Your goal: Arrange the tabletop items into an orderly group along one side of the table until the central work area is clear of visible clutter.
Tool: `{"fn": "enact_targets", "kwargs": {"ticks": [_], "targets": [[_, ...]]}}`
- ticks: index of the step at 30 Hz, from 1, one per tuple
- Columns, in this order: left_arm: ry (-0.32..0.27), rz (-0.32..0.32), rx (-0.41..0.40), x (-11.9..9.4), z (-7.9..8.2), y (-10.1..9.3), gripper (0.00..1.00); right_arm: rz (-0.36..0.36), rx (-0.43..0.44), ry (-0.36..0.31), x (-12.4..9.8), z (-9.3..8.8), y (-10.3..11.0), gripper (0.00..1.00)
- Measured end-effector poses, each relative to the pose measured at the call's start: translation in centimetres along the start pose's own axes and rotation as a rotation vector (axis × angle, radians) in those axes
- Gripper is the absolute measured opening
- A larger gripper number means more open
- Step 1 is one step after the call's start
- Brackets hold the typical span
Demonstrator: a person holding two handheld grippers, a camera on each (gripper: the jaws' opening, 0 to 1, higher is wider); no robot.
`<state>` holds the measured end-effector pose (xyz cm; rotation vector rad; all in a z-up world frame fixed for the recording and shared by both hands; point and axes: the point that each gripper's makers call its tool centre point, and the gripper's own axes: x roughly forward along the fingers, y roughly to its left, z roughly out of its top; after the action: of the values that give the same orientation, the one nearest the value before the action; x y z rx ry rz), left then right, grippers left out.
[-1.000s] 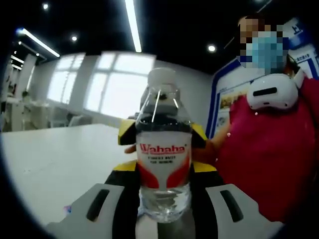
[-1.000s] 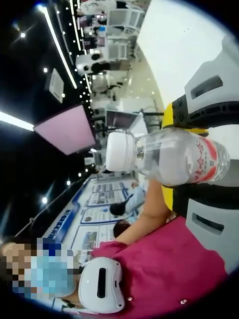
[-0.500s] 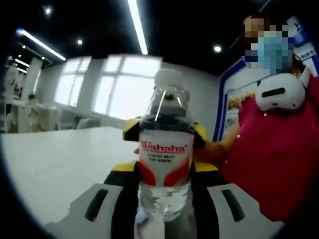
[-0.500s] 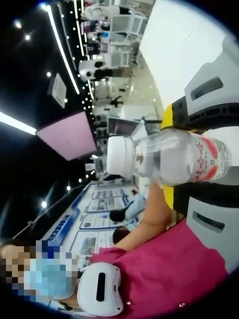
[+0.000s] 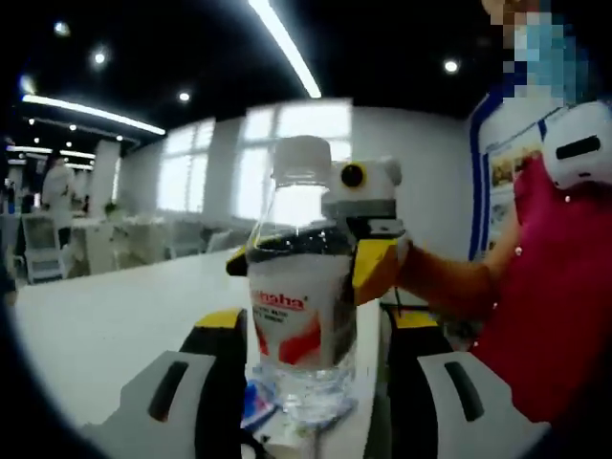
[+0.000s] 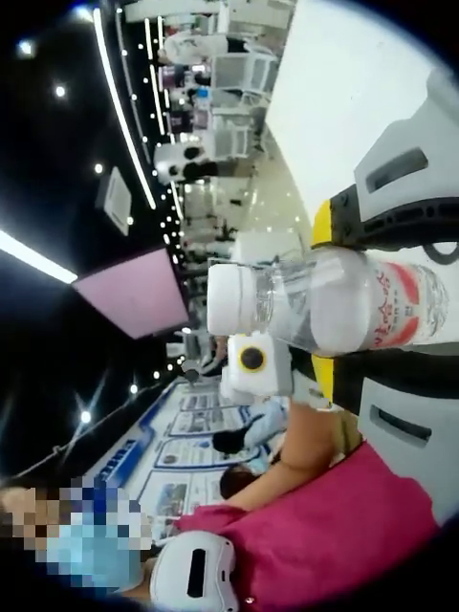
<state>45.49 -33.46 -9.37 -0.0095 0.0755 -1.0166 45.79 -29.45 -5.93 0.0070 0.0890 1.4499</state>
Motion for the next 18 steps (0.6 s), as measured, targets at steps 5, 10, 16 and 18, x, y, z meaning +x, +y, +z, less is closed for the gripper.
{"fn": "enact_targets", "kwargs": {"ticks": [5,10,16,18], "targets": [[0.036,0.207,0.093,0.5,-0.2,1.8,0.55,-0.077,-0.009,-0.016,0.0,0.3,-1.4,0.38],[0.042,0.335,0.106,0.9,0.2,2.8,0.54,-0.153,-0.015,-0.030,-0.1,0.7,-2.7,0.38],[0.056,0.466,0.094,1.0,0.6,4.3,0.51,-0.251,-0.027,-0.054,-0.3,1.2,-4.1,0.38],[0.052,0.465,0.086,1.3,0.7,4.1,0.51,-0.274,-0.033,-0.063,-0.3,1.3,-4.3,0.38]]}}
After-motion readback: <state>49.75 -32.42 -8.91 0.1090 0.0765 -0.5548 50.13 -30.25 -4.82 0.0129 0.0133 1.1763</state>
